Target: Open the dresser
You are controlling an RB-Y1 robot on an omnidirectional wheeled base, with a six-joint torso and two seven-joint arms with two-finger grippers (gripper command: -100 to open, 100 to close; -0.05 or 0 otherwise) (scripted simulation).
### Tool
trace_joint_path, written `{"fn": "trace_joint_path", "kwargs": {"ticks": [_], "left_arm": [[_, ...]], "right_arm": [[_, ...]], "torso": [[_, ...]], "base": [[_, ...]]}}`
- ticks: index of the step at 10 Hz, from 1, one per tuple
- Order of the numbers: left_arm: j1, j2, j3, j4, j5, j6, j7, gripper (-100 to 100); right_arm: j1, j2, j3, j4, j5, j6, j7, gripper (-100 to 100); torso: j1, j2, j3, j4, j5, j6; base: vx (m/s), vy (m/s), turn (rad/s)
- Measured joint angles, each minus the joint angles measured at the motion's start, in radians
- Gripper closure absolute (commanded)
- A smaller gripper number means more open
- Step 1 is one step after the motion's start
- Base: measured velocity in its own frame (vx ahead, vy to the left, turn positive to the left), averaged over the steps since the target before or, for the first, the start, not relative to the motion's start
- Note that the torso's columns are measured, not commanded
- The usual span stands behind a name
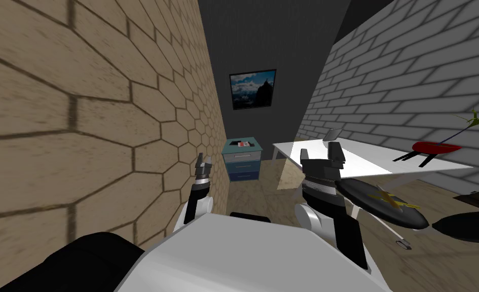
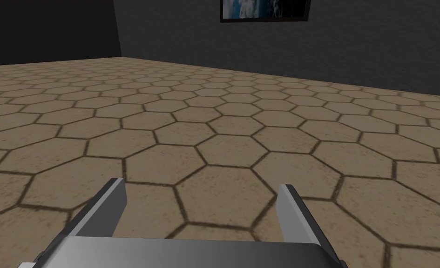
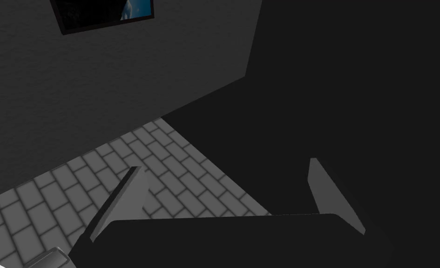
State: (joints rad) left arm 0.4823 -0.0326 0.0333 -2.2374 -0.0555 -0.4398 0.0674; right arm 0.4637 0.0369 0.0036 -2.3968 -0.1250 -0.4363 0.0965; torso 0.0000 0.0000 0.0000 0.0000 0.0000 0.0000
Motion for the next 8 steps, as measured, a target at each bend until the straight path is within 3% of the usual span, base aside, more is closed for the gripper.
{"fn": "trace_joint_path", "kwargs": {"ticks": [2,8], "left_arm": [[0.0,0.0,0.0,0.0,0.0,0.0,0.0,0],[0.0,0.0,0.0,0.0,0.0,0.0,0.0,0]], "right_arm": [[0.0,0.0,0.0,0.0,0.0,0.0,0.0,0],[0.0,0.0,0.0,0.0,0.0,0.0,0.0,0]], "torso": [[0.0,0.104,-0.209,0.105,0.0,0.0],[0.0,0.544,-1.087,0.544,0.0,0.0]], "base": [[0.0,0.0,0.0],[0.0,0.0,0.0]]}}
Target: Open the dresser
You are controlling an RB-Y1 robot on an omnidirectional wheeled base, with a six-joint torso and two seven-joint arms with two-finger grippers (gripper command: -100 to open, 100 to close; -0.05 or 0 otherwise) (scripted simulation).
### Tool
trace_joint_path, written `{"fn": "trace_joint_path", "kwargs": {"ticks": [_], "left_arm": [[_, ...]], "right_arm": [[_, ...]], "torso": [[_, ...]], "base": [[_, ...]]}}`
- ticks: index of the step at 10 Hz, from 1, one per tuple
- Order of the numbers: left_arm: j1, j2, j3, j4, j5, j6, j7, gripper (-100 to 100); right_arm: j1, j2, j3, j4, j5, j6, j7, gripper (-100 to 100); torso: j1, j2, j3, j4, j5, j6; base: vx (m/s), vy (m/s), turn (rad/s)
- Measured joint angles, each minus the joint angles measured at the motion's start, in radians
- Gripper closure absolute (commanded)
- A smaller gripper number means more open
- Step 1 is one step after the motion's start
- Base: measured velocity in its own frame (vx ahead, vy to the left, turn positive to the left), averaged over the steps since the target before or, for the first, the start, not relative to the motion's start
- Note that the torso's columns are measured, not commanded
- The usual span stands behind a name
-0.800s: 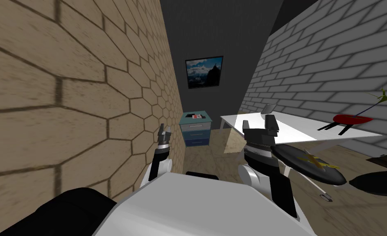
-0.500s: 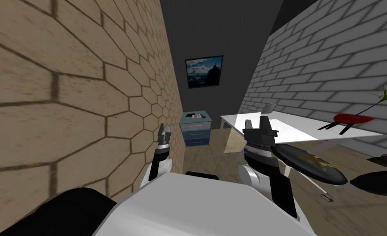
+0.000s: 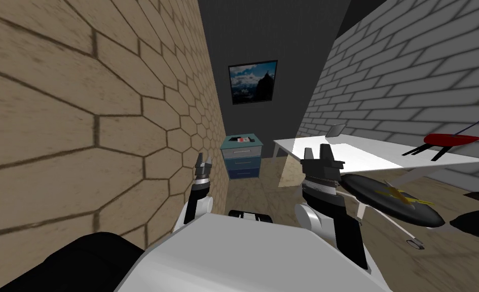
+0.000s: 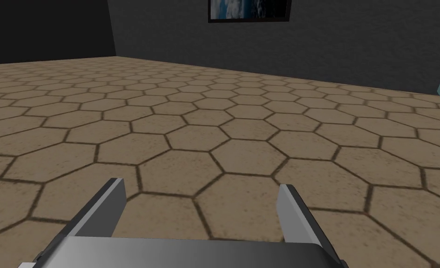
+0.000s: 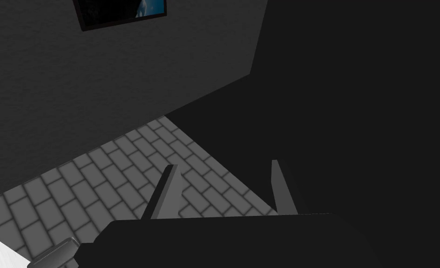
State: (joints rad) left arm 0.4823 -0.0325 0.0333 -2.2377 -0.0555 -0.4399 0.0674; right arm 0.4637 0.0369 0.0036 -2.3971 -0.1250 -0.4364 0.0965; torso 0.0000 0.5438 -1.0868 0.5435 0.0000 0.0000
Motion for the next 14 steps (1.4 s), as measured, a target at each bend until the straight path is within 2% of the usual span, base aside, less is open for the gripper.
{"fn": "trace_joint_path", "kwargs": {"ticks": [1,2,4,8,14], "left_arm": [[0.0,0.0,0.0,0.0,0.0,0.0,0.0,0],[0.0,0.0,0.0,0.0,0.0,0.0,0.0,-100],[-0.004,0.051,0.001,0.022,0.001,-0.015,0.0,-100],[-0.019,0.149,0.011,0.095,0.006,-0.072,0.006,-100],[-0.059,0.214,0.023,0.274,0.011,-0.222,0.008,-100]], "right_arm": [[0.0,0.0,0.0,0.0,0.0,0.0,0.0,0],[0.0,0.0,0.0,0.0,0.0,0.0,0.0,0],[0.0,0.0,0.0,0.0,0.0,0.0,0.0,0],[0.0,0.0,0.0,0.0,0.0,0.0,0.0,0],[0.0,0.0,0.0,0.0,0.0,0.0,0.0,0]], "torso": [[0.0,0.074,-0.148,0.074,0.0,0.0],[0.0,0.148,-0.295,0.148,0.0,0.0],[0.0,0.189,-0.385,0.19,0.0,0.0],[0.0,0.193,-0.39,0.194,0.0,0.0],[0.0,0.193,-0.39,0.194,0.0,0.0]], "base": [[0.0,0.0,0.0],[0.024,-0.001,0.001],[0.048,-0.015,0.001],[0.091,-0.02,0.002],[0.132,-0.033,0.003]]}}
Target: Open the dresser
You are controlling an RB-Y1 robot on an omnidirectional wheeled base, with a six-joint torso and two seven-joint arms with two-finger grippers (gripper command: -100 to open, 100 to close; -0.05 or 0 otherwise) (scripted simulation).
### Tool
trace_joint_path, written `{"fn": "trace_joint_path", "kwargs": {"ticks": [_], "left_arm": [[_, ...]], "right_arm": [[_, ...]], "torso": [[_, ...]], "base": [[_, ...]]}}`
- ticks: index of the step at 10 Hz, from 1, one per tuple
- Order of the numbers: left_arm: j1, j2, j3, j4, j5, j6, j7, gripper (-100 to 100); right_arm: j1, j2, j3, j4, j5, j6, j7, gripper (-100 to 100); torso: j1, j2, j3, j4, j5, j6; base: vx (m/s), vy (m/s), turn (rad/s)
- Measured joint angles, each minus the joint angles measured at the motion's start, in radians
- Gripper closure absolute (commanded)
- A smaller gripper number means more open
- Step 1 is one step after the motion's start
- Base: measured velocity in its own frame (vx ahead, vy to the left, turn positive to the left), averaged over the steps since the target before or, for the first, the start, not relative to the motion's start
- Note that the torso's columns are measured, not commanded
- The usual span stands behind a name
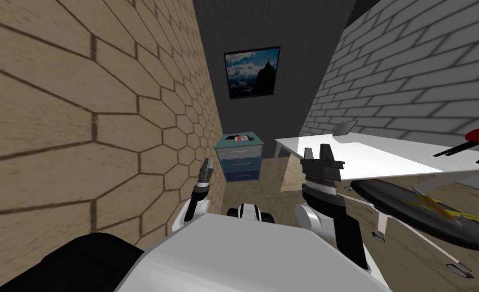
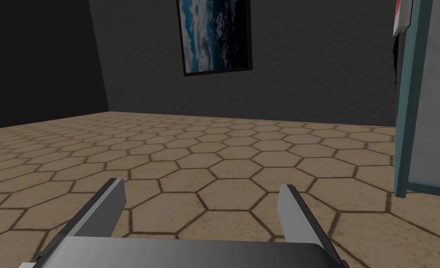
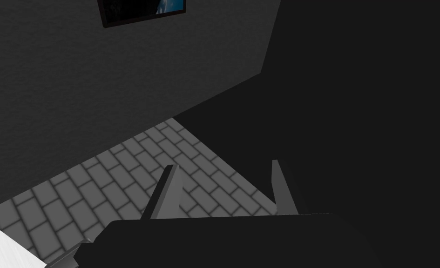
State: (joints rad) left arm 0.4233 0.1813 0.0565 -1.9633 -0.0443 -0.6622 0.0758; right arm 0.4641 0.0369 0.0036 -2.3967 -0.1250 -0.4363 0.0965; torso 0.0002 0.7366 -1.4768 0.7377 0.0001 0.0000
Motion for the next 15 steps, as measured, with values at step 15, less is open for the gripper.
{"fn": "trace_joint_path", "kwargs": {"ticks": [15], "left_arm": [[-0.082,0.002,0.031,0.395,0.015,-0.31,0.012,-100]], "right_arm": [[0.0,0.0,0.0,0.0,0.0,0.0,0.0,0]], "torso": [[0.0,0.001,0.0,0.0,0.0,0.0]], "base": [[0.099,-0.025,0.002]]}}
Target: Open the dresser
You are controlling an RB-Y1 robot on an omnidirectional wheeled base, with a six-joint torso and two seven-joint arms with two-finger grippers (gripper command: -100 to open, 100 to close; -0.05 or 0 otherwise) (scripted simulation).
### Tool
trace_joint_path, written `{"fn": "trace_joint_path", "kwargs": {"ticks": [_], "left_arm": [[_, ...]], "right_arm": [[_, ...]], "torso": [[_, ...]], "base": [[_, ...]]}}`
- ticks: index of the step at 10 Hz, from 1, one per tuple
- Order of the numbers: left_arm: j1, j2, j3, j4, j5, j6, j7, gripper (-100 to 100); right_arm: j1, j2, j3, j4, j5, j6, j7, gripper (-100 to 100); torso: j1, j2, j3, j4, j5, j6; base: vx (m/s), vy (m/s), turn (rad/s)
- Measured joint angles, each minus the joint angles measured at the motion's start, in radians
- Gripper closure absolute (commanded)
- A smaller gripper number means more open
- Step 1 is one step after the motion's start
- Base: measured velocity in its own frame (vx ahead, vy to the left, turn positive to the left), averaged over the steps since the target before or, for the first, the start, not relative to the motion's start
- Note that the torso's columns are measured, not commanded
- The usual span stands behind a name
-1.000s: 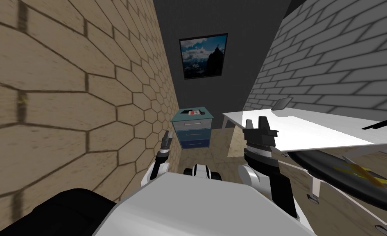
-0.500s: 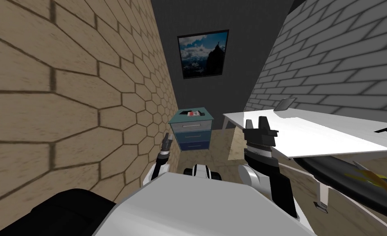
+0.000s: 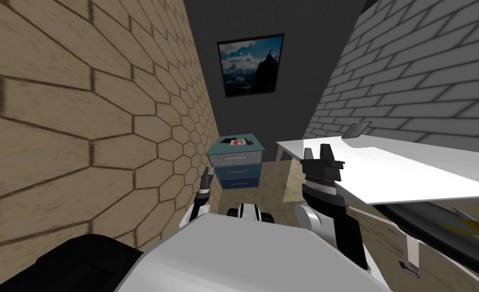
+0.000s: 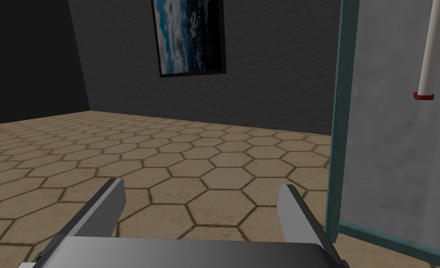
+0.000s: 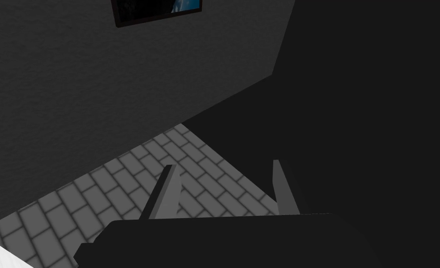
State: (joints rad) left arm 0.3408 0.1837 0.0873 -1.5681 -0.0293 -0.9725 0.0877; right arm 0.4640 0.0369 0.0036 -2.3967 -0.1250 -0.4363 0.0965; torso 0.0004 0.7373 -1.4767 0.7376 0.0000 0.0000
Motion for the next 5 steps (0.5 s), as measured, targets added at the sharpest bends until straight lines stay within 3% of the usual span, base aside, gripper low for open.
{"fn": "trace_joint_path", "kwargs": {"ticks": [5], "left_arm": [[-0.019,-0.01,0.008,0.12,0.004,-0.092,0.002,-100]], "right_arm": [[0.0,0.0,0.0,0.0,0.0,0.0,0.0,0]], "torso": [[0.0,0.0,0.001,0.0,0.0,0.0]], "base": [[0.098,-0.017,0.002]]}}
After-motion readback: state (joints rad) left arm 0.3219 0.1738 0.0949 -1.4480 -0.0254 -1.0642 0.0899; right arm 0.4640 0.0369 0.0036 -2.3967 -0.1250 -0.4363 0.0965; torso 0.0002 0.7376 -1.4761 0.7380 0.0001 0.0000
